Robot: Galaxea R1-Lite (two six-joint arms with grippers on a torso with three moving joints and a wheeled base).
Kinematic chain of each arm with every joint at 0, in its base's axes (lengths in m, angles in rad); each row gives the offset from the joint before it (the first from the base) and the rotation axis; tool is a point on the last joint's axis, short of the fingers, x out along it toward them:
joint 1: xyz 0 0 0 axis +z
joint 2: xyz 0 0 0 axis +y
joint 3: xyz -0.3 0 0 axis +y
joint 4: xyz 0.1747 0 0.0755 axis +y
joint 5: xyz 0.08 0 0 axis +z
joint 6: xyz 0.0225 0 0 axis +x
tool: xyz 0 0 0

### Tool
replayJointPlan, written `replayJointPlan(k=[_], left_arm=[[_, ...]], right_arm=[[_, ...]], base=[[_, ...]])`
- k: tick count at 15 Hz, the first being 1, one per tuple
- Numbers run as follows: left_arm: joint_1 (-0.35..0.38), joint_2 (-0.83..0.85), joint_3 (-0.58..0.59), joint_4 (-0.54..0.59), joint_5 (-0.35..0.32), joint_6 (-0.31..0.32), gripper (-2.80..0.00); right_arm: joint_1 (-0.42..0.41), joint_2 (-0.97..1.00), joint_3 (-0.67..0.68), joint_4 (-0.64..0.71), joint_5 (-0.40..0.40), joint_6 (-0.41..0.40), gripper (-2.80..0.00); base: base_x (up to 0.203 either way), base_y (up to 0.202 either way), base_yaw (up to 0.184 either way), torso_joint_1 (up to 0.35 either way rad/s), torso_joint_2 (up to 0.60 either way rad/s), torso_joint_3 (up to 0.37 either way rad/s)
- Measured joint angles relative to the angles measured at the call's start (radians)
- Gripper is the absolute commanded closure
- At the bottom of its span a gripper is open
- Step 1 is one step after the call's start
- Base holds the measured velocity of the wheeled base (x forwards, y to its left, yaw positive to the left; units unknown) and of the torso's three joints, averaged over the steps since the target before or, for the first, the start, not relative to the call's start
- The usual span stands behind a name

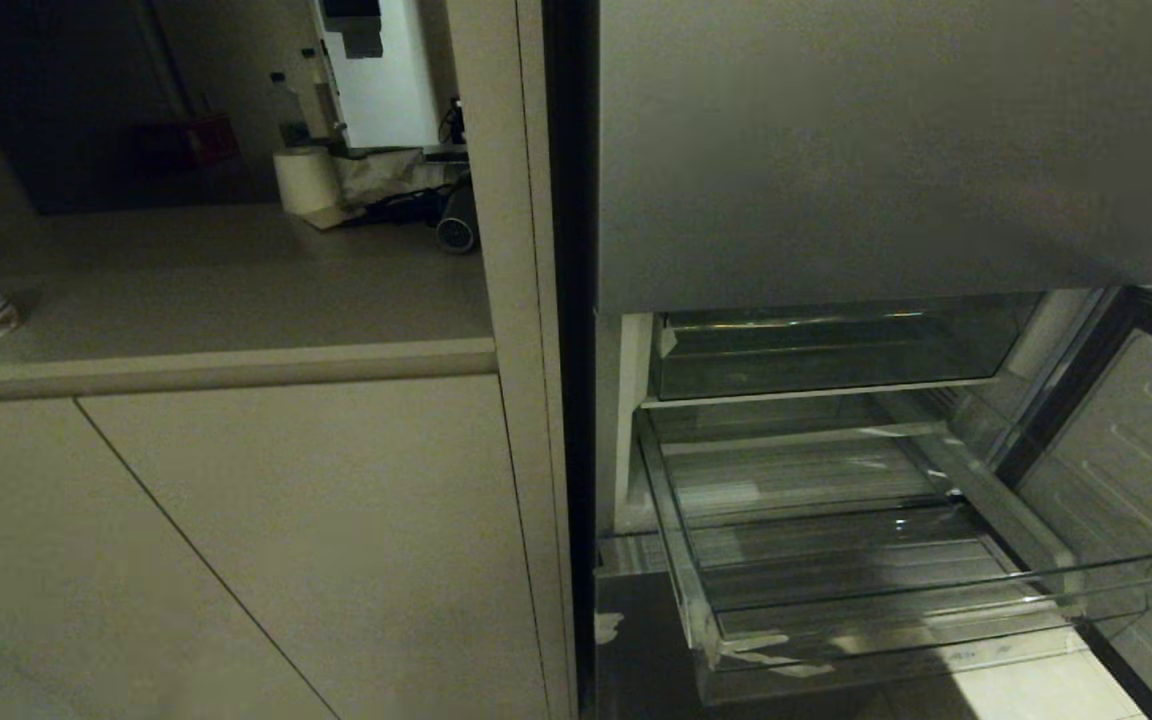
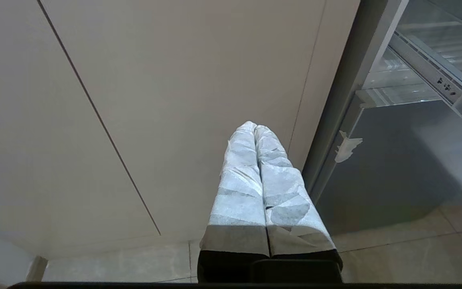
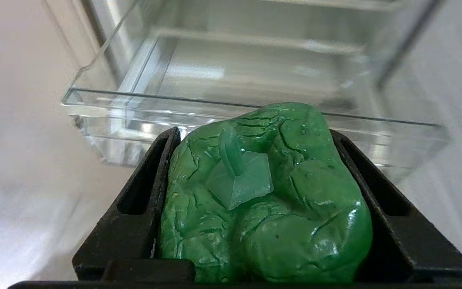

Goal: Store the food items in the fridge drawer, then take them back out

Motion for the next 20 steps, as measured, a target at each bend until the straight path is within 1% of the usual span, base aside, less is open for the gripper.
replayJointPlan(k=[2, 5, 7, 11, 13, 15, 20], left_arm=[[0.0, 0.0, 0.0, 0.0, 0.0, 0.0, 0.0], [0.0, 0.0, 0.0, 0.0, 0.0, 0.0, 0.0], [0.0, 0.0, 0.0, 0.0, 0.0, 0.0, 0.0], [0.0, 0.0, 0.0, 0.0, 0.0, 0.0, 0.0], [0.0, 0.0, 0.0, 0.0, 0.0, 0.0, 0.0], [0.0, 0.0, 0.0, 0.0, 0.0, 0.0, 0.0], [0.0, 0.0, 0.0, 0.0, 0.0, 0.0, 0.0]], right_arm=[[0.002, 0.193, -0.06, -0.045, 0.052, 0.002, 0.0], [0.004, 0.479, -0.154, -0.122, 0.104, 0.003, 0.0], [0.009, 0.653, -0.212, -0.166, 0.123, 0.003, 0.0], [0.018, 0.974, -0.307, -0.334, 0.132, 0.001, 0.0], [0.021, 1.101, -0.358, -0.418, 0.131, 0.002, 0.0], [0.022, 1.197, -0.411, -0.467, 0.129, 0.007, 0.0], [0.023, 1.311, -0.489, -0.47, 0.116, 0.004, 0.0]], base=[[0.0, 0.0, 0.0, 0.0, 0.0, 0.0], [0.0, 0.0, 0.0, 0.0, 0.0, 0.0], [0.0, 0.0, 0.0, 0.0, 0.0, 0.0], [0.0, 0.0, 0.0, 0.0, 0.0, 0.0], [0.0, 0.0, 0.0, 0.0, 0.0, 0.0], [0.0, 0.0, 0.0, 0.0, 0.0, 0.0], [0.0, 0.0, 0.0, 0.0, 0.0, 0.0]])
